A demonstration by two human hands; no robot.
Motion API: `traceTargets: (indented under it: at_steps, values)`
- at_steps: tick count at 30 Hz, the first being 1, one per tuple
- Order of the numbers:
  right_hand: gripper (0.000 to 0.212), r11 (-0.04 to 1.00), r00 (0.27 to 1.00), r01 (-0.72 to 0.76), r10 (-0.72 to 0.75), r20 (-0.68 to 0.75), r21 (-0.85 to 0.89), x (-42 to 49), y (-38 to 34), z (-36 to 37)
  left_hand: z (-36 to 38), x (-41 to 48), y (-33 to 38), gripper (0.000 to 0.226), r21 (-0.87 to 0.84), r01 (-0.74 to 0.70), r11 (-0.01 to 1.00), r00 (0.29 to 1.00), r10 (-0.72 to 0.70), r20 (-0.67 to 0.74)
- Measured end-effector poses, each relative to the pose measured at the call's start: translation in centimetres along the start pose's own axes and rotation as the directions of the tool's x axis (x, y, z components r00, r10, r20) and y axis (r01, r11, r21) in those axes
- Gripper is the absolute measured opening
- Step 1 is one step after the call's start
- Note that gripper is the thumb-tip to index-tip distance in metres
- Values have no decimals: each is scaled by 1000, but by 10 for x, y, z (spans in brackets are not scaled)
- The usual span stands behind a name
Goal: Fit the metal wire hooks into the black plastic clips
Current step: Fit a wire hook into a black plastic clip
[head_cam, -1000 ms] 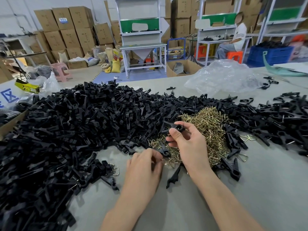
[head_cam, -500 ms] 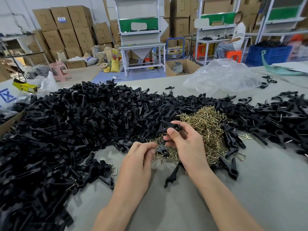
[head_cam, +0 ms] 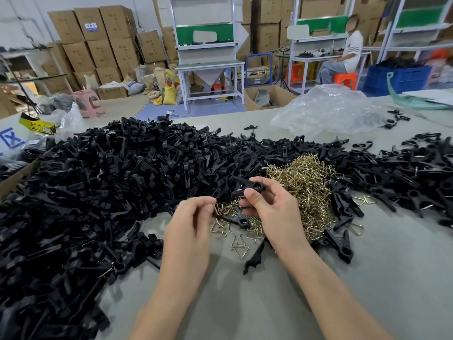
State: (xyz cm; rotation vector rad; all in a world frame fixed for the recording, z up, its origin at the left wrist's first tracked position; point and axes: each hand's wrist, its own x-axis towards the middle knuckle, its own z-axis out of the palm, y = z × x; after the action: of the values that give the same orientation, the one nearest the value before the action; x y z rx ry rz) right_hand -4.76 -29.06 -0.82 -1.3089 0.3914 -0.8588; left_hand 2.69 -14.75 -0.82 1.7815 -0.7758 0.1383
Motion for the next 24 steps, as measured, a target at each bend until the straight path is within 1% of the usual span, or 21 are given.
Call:
traceTargets:
  at_steps: [1, 3, 5, 6, 8, 12, 18, 20, 21, 24]
  values:
    - [21, 1000, 1000, -8, 7, 28, 14, -1, -1, 1, 0, 2, 1, 15, -117, 109, 987, 993, -112, -21]
    - [22, 1000, 993, -13, 10, 115, 22, -3, -2, 2, -1, 6, 1, 10, -348, 287, 892, 953, -301, 14]
    - [24, 1000, 981, -8, 10, 195, -8, -6, -3, 5, -4, 9, 1, 11, -508, 378, 774, 915, -395, 79]
    - [25, 1000, 976, -4, 11, 217, -30, -6, -4, 5, -5, 10, 0, 12, -549, 398, 735, 905, -413, 104]
    - [27, 997, 971, 12, 7, 238, -78, -8, -4, 6, -6, 11, 0, 13, -570, 424, 704, 894, -424, 141]
    - [31, 990, 961, 41, -2, 276, -135, -11, -7, 7, -4, 11, -2, 12, -494, 419, 762, 904, -403, 144]
    - [28, 983, 961, 60, -11, 275, -171, -12, -8, 7, -4, 11, -4, 11, -500, 405, 766, 911, -383, 151]
    - [29, 982, 962, 63, -12, 274, -180, -11, -7, 7, -4, 11, -5, 8, -529, 434, 729, 898, -400, 184]
    - [29, 982, 963, 62, -11, 271, -180, -11, -7, 7, -5, 11, -4, 10, -541, 454, 708, 888, -410, 208]
    - [30, 982, 964, 61, -13, 264, -177, -11, -6, 6, -5, 11, -1, 27, -575, 503, 645, 861, -432, 268]
